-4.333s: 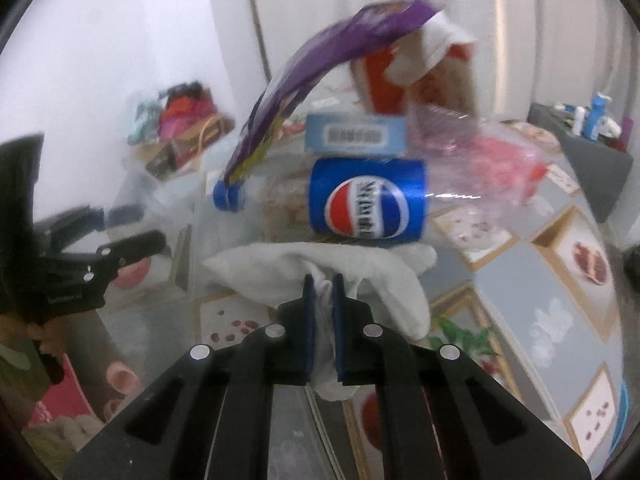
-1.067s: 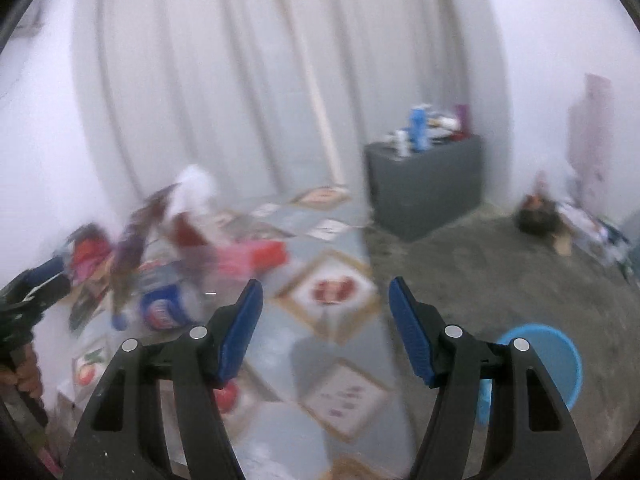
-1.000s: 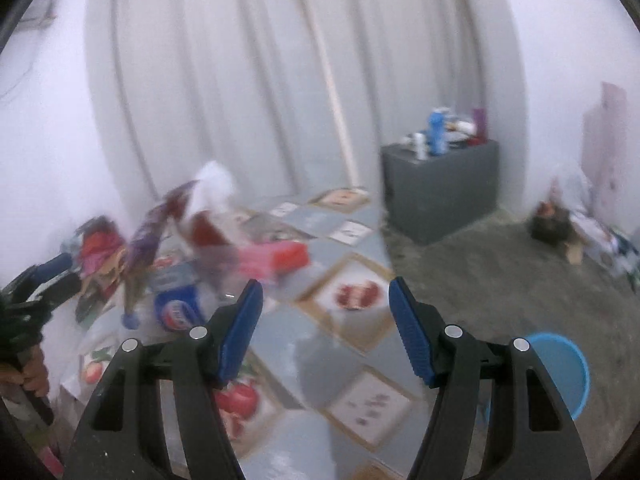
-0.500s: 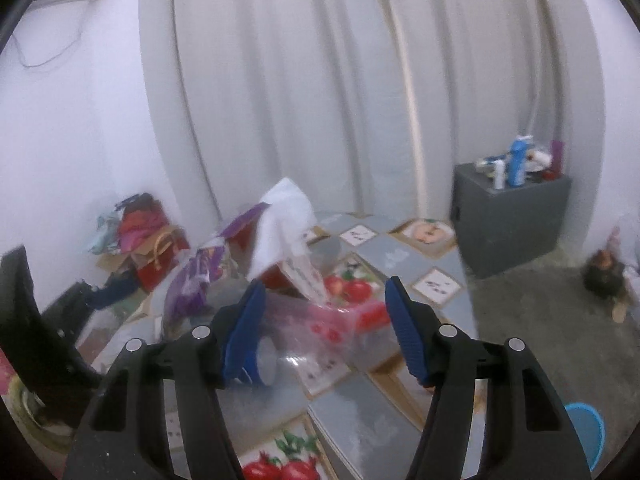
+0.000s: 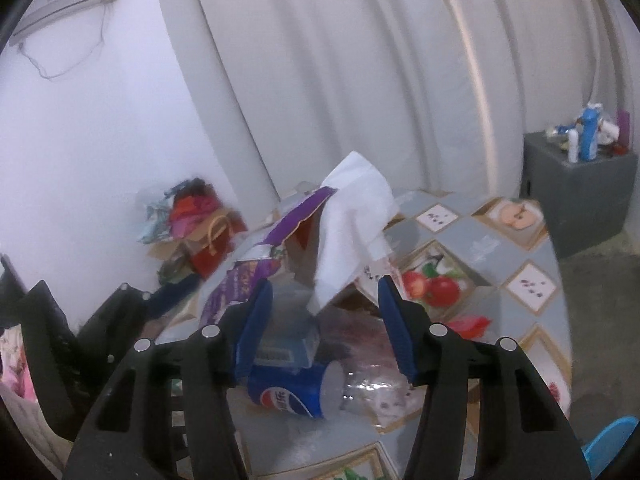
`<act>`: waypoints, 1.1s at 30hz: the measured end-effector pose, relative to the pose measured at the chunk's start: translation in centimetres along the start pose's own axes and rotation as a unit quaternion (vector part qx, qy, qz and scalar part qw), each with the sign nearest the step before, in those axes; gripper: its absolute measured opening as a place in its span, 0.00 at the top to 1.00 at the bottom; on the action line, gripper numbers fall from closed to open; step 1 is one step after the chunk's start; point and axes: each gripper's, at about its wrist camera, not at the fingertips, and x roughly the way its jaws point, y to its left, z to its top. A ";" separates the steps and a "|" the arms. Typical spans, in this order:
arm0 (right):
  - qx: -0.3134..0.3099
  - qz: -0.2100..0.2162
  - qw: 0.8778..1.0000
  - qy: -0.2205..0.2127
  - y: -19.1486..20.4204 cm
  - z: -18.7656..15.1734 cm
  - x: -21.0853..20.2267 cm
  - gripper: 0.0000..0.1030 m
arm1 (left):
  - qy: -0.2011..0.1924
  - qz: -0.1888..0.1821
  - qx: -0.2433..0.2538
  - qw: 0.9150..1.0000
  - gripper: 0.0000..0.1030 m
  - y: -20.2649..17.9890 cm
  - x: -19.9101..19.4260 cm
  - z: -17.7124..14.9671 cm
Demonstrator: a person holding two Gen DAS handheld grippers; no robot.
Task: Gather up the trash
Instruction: 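Grasp the purple chip bag with left tool while right tool grasps white tissue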
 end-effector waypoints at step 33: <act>-0.030 -0.019 0.999 -0.001 0.0 0.5 1.6 1.00 | -0.016 0.038 -0.007 0.999 0.83 -1.8 1.7 -0.3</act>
